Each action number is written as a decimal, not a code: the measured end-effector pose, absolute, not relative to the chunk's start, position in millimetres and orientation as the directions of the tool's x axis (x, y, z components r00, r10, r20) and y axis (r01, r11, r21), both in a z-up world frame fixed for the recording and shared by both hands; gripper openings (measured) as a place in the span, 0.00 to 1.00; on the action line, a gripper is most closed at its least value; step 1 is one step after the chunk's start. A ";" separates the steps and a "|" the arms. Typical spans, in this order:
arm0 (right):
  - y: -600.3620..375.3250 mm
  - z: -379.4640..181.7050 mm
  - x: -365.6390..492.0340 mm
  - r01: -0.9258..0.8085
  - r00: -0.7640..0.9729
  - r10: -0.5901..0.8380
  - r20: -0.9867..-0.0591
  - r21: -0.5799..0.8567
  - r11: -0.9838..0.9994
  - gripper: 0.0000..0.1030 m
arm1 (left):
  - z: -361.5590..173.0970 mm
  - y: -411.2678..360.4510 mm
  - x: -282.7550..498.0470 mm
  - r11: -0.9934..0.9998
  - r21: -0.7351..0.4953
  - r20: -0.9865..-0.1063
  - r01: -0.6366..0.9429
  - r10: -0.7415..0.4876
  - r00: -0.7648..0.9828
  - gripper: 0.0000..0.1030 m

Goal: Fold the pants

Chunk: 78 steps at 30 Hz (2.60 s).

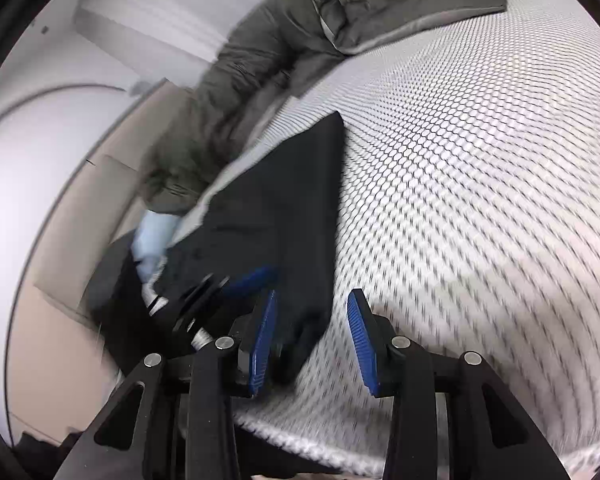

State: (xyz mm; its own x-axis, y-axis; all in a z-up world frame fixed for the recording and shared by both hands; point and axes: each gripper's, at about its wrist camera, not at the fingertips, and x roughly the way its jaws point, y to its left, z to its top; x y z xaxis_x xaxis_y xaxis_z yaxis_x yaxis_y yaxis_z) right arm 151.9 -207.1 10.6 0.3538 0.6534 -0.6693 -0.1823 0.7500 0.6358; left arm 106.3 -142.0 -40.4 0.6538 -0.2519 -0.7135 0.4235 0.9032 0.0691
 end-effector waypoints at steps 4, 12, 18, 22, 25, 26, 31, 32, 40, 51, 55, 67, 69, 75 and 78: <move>-169.8 -9.4 192.1 -0.190 0.294 0.605 -0.740 0.575 0.796 0.36 | -44.7 -132.4 99.8 0.898 0.056 -0.709 0.435 -0.271 0.651 0.65; -144.5 -53.6 310.2 -0.115 0.335 0.598 -0.728 0.599 0.793 0.17 | -48.4 -124.1 91.5 0.893 0.036 -0.710 0.448 -0.293 0.640 0.65; -121.0 -40.3 364.1 -0.186 0.371 0.520 -0.769 0.487 0.853 0.16 | -45.9 -117.5 97.7 0.888 0.010 -0.714 0.461 -0.316 0.624 0.65; -115.5 -44.7 384.0 -0.205 0.355 0.478 -0.803 0.432 0.878 0.18 | -41.8 -116.4 98.9 0.884 0.003 -0.719 0.468 -0.323 0.616 0.66; -109.9 -40.7 389.5 -0.163 0.339 0.483 -0.807 0.455 0.875 0.31 | -29.3 -104.4 101.3 0.880 -0.041 -0.711 0.474 -0.359 0.605 0.66; -114.8 -36.5 383.5 -0.152 0.339 0.497 -0.799 0.475 0.867 0.34 | -23.4 -95.7 101.5 0.884 -0.056 -0.703 0.464 -0.364 0.610 0.66; -139.6 -10.0 318.4 -0.168 0.372 0.548 -0.749 0.526 0.834 0.50 | 9.7 -21.8 104.8 0.943 -0.106 -0.644 0.315 -0.307 0.701 0.74; -142.3 -8.0 306.5 -0.162 0.367 0.545 -0.754 0.525 0.836 0.51 | 13.2 -4.8 106.9 0.955 -0.118 -0.634 0.272 -0.283 0.720 0.75; -124.2 -34.4 260.9 -0.193 0.275 0.562 -0.780 0.528 0.827 0.53 | -5.5 123.8 124.8 0.981 -0.179 -0.704 -0.073 -0.076 0.706 0.74; -105.8 -24.9 293.5 -0.189 0.349 0.463 -0.815 0.423 0.886 0.23 | -38.9 121.0 109.2 0.975 -0.212 -0.783 0.069 -0.212 0.584 0.55; -105.4 -9.9 277.4 -0.232 0.388 0.429 -0.816 0.364 0.902 0.37 | -34.0 124.3 104.3 0.968 -0.234 -0.770 0.089 -0.240 0.592 0.48; -138.7 18.5 213.1 -0.271 0.435 0.446 -0.783 0.359 0.893 0.48 | -19.8 125.2 113.8 0.984 -0.171 -0.770 0.047 -0.163 0.618 0.57; -142.2 19.0 204.2 -0.267 0.432 0.444 -0.785 0.360 0.894 0.49 | -7.5 129.8 116.1 0.985 -0.171 -0.735 -0.001 -0.126 0.667 0.62; -133.3 22.5 191.1 -0.313 0.421 0.463 -0.780 0.355 0.881 0.49 | 12.2 114.2 175.0 0.990 -0.142 -0.708 -0.025 -0.084 0.701 0.63; -130.4 21.2 190.8 -0.325 0.411 0.474 -0.779 0.361 0.874 0.49 | 9.1 102.7 217.7 0.991 -0.130 -0.745 -0.019 -0.085 0.662 0.63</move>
